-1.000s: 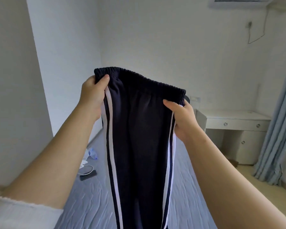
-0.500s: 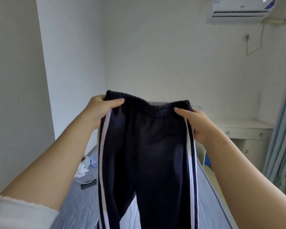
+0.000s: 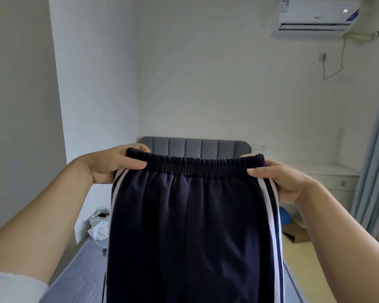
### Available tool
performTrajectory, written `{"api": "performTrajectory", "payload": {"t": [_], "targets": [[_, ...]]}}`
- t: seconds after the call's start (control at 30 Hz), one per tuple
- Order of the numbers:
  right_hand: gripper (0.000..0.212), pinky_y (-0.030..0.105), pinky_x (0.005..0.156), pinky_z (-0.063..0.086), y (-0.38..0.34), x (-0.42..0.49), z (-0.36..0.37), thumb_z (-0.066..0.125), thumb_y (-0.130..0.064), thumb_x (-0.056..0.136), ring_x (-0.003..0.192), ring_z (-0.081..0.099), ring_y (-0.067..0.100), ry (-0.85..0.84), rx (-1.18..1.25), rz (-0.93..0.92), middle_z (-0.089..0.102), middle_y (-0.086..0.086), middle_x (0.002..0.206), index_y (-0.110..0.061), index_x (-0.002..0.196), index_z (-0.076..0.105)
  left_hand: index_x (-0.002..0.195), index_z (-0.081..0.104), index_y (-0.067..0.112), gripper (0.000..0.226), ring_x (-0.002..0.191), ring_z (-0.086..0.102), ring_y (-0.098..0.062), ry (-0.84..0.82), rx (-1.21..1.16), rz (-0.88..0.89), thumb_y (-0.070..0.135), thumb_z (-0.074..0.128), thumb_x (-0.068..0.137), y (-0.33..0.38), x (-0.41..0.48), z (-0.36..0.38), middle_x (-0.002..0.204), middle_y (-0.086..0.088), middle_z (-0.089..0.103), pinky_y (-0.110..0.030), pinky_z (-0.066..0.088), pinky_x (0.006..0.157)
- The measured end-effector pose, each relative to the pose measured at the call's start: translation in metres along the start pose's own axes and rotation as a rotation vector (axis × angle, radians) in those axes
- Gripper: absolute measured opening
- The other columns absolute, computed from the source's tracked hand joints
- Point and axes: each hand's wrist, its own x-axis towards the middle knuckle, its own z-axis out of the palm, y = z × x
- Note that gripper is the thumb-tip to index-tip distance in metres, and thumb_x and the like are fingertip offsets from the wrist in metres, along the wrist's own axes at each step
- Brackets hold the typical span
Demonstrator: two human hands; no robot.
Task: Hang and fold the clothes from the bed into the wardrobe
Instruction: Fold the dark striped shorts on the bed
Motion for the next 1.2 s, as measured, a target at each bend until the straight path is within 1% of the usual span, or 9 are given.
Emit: {"api": "performTrajectory", "payload": {"t": [0.17,0.27,0.43,0.5,0.57,0.83,0.97,1.07,1.2], "targets": [[0.023,0.028,0.055,0.055,0.012,0.002,0.001,0.065,0.004,0.069,0.065,0.066,0.02,-0.018,0.016,-0.038,0.065,0.009,0.076,-0.014,0.082,0.059,0.1,0.069,0.025,0.045,0.081,0.068,-0.024,-0.13,-0.049,0.018,0.0,0.079,0.063,-0.008,-0.009,-0.012,0.09,-0.009,0.069,-0.031,0.057,0.066],[0.011,0.025,0.047,0.05,0.014,0.003,0.004,0.062,-0.007,0.068,0.054,0.06,0.016,0.013,-0.003,-0.019,0.059,0.005,0.066,-0.015,0.071,0.054,0.082,0.071,0.022,0.044,0.069,0.067,-0.019,-0.111,-0.073,0.101,-0.017,0.05,0.077,-0.008,-0.014,-0.012,0.078,-0.005,0.067,-0.029,0.057,0.061],[0.018,0.022,0.044,0.049,0.007,0.013,0.005,0.069,-0.008,0.072,0.048,0.056,0.012,0.048,0.133,-0.118,0.057,0.001,0.059,-0.018,0.062,0.057,0.1,0.062,0.006,0.045,0.081,0.066,-0.029,-0.42,-0.505,0.22,-0.014,0.027,0.082,-0.001,-0.01,0.004,0.09,-0.02,0.065,-0.034,0.057,0.072],[0.018,0.028,0.053,0.056,0.011,0.013,0.006,0.071,-0.01,0.067,0.062,0.064,0.019,0.007,0.07,-0.048,0.066,0.009,0.077,-0.017,0.083,0.065,0.077,0.066,0.016,0.017,0.062,0.064,-0.018,-0.126,-0.298,0.192,0.001,0.066,0.068,-0.005,-0.002,0.007,0.072,-0.008,0.065,-0.024,0.055,0.056],[0.038,0.033,0.066,0.058,0.022,0.01,0.003,0.076,-0.007,0.066,0.077,0.067,0.024,-0.021,-0.089,0.122,0.068,0.015,0.095,-0.011,0.103,0.066,0.07,0.063,0.016,0.035,0.056,0.06,-0.015,-0.001,-0.182,0.117,0.014,0.088,0.047,-0.013,-0.004,0.006,0.066,-0.005,0.061,-0.022,0.053,0.051],[0.011,0.029,0.054,0.055,0.051,0.02,0.008,0.061,-0.011,0.085,0.062,0.07,0.021,0.257,-0.02,0.348,0.072,0.011,0.076,-0.003,0.084,0.069,0.115,0.058,0.018,0.036,0.074,0.07,-0.015,0.298,-0.047,-0.146,-0.003,0.056,0.086,-0.028,0.016,0.029,0.097,-0.008,0.069,-0.024,0.058,0.067],[0.01,0.034,0.071,0.055,0.067,0.034,0.025,0.059,-0.009,0.087,0.07,0.066,0.023,0.485,0.184,0.297,0.07,0.01,0.079,-0.003,0.089,0.067,0.109,0.063,-0.003,0.028,0.078,0.061,-0.022,0.597,0.015,-0.057,-0.007,0.063,0.081,-0.045,0.034,0.072,0.085,-0.012,0.065,-0.028,0.051,0.077],[0.007,0.029,0.055,0.054,0.073,0.043,0.055,0.056,0.0,0.087,0.062,0.062,0.022,0.521,0.201,0.277,0.065,0.013,0.077,-0.001,0.092,0.061,0.102,0.066,0.002,0.021,0.079,0.06,-0.018,0.674,0.148,0.011,-0.001,0.064,0.082,-0.063,0.046,0.111,0.083,-0.005,0.065,-0.024,0.048,0.072],[0.021,0.032,0.051,0.053,0.082,0.044,0.076,0.056,0.002,0.086,0.072,0.061,0.027,0.546,0.211,0.269,0.061,0.019,0.092,0.0,0.107,0.052,0.102,0.067,0.011,0.02,0.098,0.061,-0.026,0.682,0.227,0.037,0.005,0.061,0.084,-0.085,0.053,0.142,0.097,-0.005,0.067,-0.035,0.047,0.09]]}}
